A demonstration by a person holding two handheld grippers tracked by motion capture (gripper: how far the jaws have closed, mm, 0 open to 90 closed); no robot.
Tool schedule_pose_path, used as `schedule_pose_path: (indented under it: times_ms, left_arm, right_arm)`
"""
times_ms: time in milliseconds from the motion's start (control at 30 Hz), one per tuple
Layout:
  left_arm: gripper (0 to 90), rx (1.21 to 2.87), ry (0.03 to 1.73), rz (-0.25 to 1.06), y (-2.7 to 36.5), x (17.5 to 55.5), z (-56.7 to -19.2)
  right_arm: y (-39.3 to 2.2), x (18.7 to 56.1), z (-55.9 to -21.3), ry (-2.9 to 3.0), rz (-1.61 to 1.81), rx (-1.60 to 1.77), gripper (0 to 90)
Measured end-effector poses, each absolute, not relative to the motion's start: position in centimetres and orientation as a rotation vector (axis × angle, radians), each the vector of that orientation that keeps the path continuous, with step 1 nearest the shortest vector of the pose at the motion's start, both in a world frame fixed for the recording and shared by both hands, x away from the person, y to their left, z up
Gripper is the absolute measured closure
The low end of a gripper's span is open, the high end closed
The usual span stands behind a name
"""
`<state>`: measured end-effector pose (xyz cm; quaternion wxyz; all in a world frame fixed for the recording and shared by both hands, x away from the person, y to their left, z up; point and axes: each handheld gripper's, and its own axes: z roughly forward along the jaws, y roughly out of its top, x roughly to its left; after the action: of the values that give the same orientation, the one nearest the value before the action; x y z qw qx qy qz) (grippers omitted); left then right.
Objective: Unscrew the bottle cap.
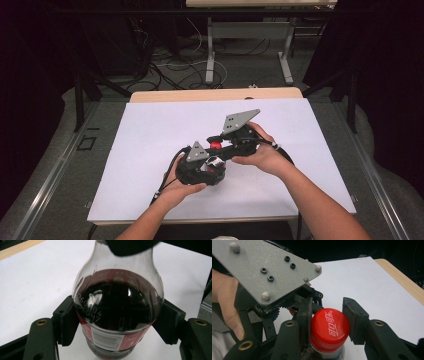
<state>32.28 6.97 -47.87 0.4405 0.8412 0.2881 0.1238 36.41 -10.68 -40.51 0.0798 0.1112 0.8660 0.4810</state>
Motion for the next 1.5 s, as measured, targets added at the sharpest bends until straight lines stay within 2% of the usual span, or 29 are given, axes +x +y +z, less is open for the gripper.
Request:
schedule_pose_path:
  times_ms: [33, 100, 367, 533, 633, 833, 1500]
  left_arm:
    - [30.2, 2.088, 0.718, 0.306, 7.0, 32.3, -47.9]
    - [30.2, 2.091, 0.714, 0.318, 7.1, 32.4, -47.8]
    - [30.2, 2.083, 0.733, 0.313, 7.4, 32.5, -47.8]
    - [30.2, 2.090, 0.739, 0.313, 7.4, 32.6, -47.8]
    - [30.2, 2.080, 0.741, 0.316, 7.3, 32.6, -47.8]
    - [30.2, 2.090, 0.732, 0.314, 7.2, 32.5, -48.0]
    - [30.2, 2.085, 0.744, 0.310, 7.4, 32.8, -48.1]
  right_arm:
    - [-10.6, 36.3, -40.5, 2.591, 1.427, 0.348, 59.7]
    - [-10.4, 36.0, -40.5, 2.558, 1.429, 0.356, 50.8]
    - [-10.5, 34.9, -40.2, 2.462, 1.369, 0.499, 46.7]
    - [-10.5, 34.4, -40.3, 2.470, 1.389, 0.615, 50.7]
    - [-10.2, 34.2, -40.5, 2.461, 1.385, 0.575, 51.4]
    - [-9.8, 34.6, -40.7, 2.463, 1.357, 0.545, 60.0]
    - [-11.3, 35.6, -39.4, 2.509, 1.452, 0.435, 60.8]
